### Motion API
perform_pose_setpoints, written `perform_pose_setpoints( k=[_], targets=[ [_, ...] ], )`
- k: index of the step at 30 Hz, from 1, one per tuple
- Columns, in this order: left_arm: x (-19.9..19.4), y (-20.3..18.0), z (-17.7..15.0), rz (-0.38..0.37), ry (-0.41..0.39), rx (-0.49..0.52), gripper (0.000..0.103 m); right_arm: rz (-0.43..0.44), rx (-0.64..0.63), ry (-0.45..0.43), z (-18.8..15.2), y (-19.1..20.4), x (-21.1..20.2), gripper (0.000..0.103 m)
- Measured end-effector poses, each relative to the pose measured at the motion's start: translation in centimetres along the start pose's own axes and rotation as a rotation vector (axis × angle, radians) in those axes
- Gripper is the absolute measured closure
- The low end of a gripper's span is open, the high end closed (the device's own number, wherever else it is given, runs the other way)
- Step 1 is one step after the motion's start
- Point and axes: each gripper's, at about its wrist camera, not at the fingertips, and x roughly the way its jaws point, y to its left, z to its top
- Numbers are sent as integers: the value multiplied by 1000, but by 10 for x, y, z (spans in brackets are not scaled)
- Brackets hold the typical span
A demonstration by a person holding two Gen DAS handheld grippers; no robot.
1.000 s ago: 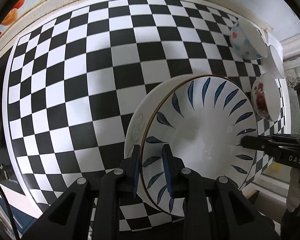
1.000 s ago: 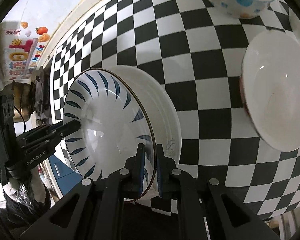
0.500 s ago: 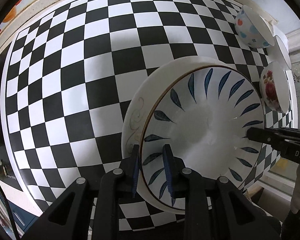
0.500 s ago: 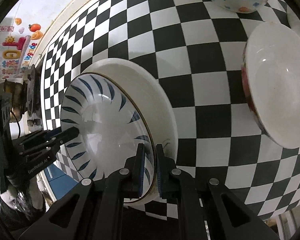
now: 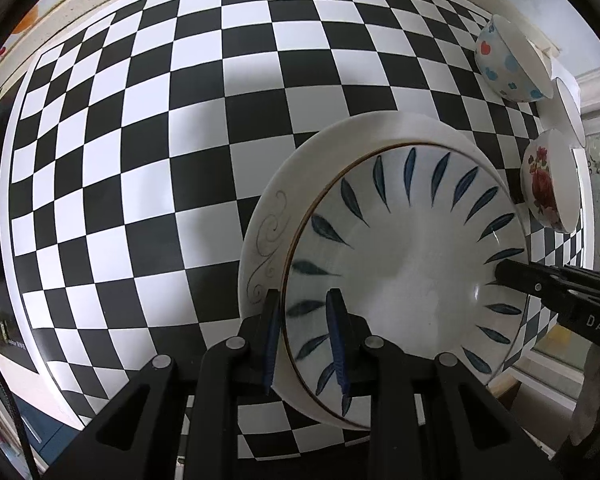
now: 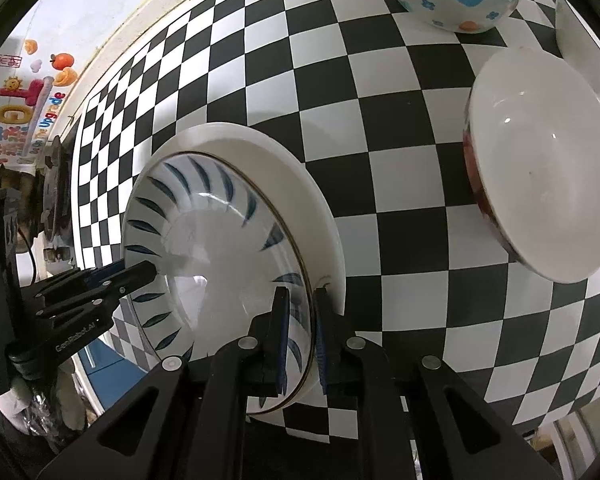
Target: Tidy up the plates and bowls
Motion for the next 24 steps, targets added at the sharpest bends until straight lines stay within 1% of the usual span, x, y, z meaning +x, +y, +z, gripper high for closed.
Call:
perform_pose_setpoints(
  k=[2, 6, 10, 12, 14, 17, 21, 24],
  targets=[
    [-5, 1, -1, 7, -10, -5, 82, -3, 12, 1, 0, 0, 0, 88],
    [-16, 4, -5, 19, -32, -27, 82, -37, 0, -13, -3, 4, -3, 87],
    [-33, 2, -11, 19, -60, -34, 82, -72, -15, -40, -10, 13, -15, 87],
    [-44, -3, -14, 27, -83, -23, 82, -74, -18, -59, -14, 18, -25, 87],
    [-58, -7, -18, 32, -108, -14, 82, -92, -32, -88, -21, 26, -39, 87],
    [-84, -13, -23, 16, -139, -4, 82, -109, -55, -129, -32, 38, -63, 87],
    [-119, -23, -35, 5, -194, 19, 82, -114, -88, -188, -52, 58, -100, 87],
    [-144, -30, -44, -7, -226, 32, 82, -99, -100, -223, -66, 70, -127, 86]
  ],
)
